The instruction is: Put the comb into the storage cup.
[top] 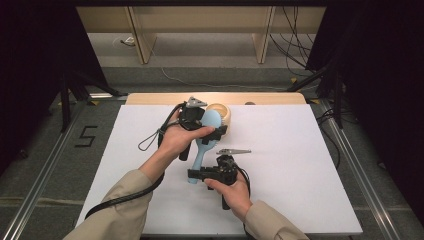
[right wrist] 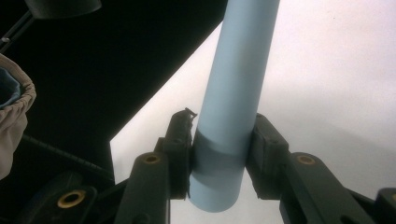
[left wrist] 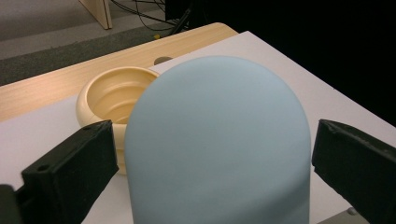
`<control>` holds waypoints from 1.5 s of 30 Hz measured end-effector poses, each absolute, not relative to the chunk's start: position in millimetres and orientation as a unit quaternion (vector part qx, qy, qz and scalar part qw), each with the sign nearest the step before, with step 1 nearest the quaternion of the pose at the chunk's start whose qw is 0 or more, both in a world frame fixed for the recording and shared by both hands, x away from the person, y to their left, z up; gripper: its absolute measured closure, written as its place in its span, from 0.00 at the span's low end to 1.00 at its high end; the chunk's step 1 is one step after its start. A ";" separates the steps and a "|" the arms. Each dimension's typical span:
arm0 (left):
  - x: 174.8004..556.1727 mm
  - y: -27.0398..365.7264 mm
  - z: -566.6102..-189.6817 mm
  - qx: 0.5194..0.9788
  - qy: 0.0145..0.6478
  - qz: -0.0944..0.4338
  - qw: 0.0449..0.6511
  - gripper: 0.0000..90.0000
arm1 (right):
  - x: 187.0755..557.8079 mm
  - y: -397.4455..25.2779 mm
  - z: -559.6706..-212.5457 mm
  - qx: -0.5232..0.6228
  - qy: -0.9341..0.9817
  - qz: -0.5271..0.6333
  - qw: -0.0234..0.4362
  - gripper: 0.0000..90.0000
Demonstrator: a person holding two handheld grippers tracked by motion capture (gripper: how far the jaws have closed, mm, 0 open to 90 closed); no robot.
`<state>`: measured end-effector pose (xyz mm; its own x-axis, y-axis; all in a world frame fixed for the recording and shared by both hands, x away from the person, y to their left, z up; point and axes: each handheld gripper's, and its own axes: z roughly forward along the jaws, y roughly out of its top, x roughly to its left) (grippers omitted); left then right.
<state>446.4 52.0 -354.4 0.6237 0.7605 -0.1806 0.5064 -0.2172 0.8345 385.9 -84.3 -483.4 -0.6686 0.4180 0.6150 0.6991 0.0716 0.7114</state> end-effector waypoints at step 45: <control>448.0 51.5 -355.4 0.769 0.420 0.140 0.461 0.19 | 386.6 -84.8 -482.2 -0.387 -0.721 -0.562 0.121 0.72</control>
